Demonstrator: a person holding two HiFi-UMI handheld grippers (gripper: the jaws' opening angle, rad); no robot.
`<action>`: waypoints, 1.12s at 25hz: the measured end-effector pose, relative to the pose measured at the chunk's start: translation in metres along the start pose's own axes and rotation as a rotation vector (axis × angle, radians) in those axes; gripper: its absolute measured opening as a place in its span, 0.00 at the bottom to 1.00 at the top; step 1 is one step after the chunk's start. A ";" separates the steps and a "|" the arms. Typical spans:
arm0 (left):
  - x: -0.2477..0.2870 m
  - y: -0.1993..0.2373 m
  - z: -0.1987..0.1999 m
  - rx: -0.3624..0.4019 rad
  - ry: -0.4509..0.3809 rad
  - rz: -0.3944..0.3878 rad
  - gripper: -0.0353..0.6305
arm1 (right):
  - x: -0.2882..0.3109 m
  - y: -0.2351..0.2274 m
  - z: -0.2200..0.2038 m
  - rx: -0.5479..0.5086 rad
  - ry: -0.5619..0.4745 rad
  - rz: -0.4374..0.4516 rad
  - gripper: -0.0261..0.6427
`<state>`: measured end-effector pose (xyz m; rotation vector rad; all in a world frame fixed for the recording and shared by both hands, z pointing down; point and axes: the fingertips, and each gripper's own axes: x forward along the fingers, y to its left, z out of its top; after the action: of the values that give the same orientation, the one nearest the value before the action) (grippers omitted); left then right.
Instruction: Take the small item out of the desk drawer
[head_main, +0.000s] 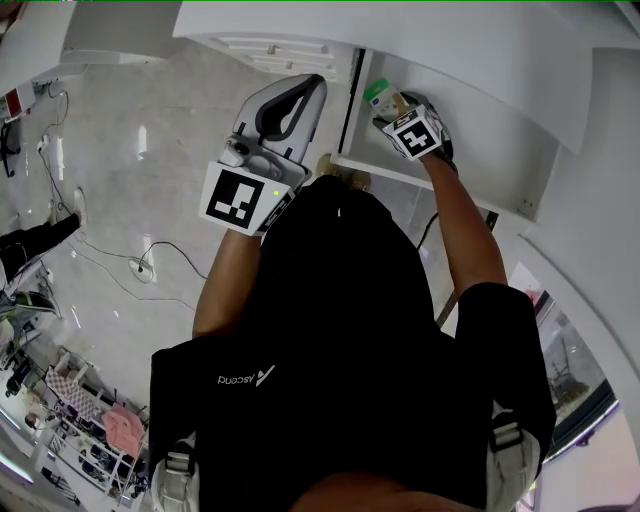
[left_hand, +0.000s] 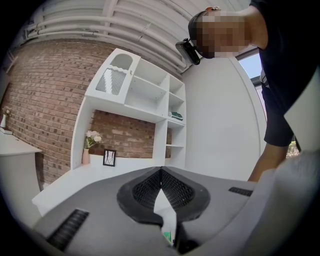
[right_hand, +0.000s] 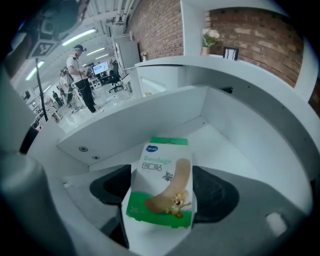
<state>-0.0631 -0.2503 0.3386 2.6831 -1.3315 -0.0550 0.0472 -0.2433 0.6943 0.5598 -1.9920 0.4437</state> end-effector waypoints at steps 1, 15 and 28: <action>-0.001 0.001 -0.001 0.001 0.005 0.002 0.05 | 0.001 0.000 -0.001 -0.002 0.004 -0.007 0.59; -0.004 0.002 -0.003 -0.008 0.006 -0.018 0.05 | -0.009 -0.003 0.005 0.002 -0.039 -0.039 0.57; -0.002 -0.014 -0.006 0.000 -0.006 -0.082 0.05 | -0.065 -0.007 0.026 0.018 -0.140 -0.115 0.57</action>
<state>-0.0526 -0.2395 0.3426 2.7384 -1.2222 -0.0718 0.0590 -0.2504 0.6255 0.7295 -2.0774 0.3607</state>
